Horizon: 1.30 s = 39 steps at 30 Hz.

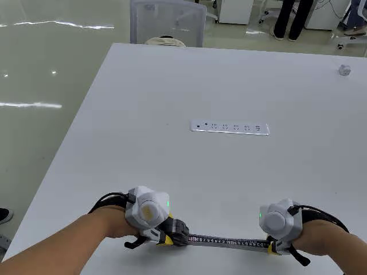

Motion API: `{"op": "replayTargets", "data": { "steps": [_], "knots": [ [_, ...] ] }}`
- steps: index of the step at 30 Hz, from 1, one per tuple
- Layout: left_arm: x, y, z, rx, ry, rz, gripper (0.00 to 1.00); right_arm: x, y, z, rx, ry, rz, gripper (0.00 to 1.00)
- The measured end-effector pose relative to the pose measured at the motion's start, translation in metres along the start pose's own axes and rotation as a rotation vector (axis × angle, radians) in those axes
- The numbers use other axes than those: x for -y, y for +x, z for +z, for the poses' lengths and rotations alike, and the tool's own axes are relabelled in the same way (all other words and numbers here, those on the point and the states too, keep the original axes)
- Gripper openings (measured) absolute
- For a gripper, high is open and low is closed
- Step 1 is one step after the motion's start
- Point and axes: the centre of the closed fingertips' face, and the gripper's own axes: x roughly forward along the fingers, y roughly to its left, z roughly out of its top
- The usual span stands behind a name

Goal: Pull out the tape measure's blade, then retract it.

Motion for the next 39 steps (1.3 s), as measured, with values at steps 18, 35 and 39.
{"op": "replayTargets", "data": {
  "steps": [18, 35, 39],
  "knots": [
    [0.000, 0.001, -0.001, -0.002, -0.001, 0.000, 0.31, 0.001, -0.001, -0.009, -0.005, 0.015, -0.002, 0.11],
    [0.000, 0.000, 0.000, 0.000, -0.002, 0.000, 0.31, 0.002, -0.002, -0.015, -0.005, 0.023, -0.002, 0.12],
    [0.000, 0.001, -0.001, 0.000, 0.000, 0.000, 0.31, 0.003, -0.003, -0.016, -0.002, 0.027, -0.003, 0.12]
  ]
}}
